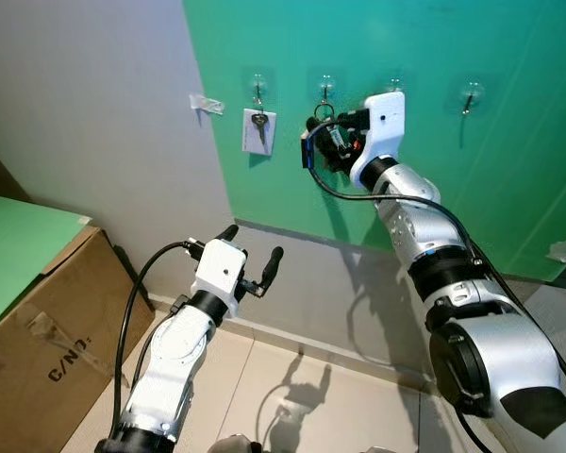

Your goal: Hang keys on a hook

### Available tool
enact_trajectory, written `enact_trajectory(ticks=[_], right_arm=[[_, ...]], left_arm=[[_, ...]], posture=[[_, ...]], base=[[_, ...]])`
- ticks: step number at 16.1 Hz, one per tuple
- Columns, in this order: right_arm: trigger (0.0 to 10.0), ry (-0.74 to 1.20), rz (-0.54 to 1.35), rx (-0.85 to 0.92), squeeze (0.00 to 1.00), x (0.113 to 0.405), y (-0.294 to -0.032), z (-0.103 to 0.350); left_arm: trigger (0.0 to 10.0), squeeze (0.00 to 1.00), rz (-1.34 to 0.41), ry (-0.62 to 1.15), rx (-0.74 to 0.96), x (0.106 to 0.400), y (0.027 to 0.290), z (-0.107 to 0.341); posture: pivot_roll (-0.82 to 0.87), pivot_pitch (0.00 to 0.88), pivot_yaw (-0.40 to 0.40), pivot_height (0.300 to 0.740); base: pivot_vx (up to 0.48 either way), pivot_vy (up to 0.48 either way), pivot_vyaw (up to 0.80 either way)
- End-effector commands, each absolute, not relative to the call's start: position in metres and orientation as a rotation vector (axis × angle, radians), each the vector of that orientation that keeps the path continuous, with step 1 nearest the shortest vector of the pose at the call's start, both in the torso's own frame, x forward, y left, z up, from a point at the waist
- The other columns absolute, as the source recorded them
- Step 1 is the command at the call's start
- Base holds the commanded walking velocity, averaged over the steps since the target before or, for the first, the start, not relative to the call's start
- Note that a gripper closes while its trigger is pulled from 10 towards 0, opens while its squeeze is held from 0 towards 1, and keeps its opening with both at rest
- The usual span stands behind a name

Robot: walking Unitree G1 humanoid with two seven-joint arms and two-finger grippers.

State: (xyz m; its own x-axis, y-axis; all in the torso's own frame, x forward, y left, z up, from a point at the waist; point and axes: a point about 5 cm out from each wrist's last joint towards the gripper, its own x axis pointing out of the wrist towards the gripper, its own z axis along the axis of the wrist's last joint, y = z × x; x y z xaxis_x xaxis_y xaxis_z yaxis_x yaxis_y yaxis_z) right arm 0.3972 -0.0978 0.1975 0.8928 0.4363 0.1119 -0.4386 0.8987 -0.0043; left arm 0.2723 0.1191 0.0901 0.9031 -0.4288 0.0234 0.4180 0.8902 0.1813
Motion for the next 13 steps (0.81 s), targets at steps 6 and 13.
enact_trajectory(ticks=[6,13], right_arm=[[10.0,-0.228,0.203,-0.136,0.00,0.379,-0.145,0.188],[10.0,-0.121,0.029,-0.196,0.00,0.302,-0.197,0.113]], left_arm=[[10.0,0.00,-0.405,-0.045,0.169,0.278,0.124,0.089],[10.0,0.00,-0.294,-0.006,0.098,0.274,0.144,0.080]], posture=[[-0.14,0.000,0.081,0.740],[-0.19,0.000,0.097,0.740]], base=[[0.000,0.000,0.00],[0.000,0.000,0.00]])
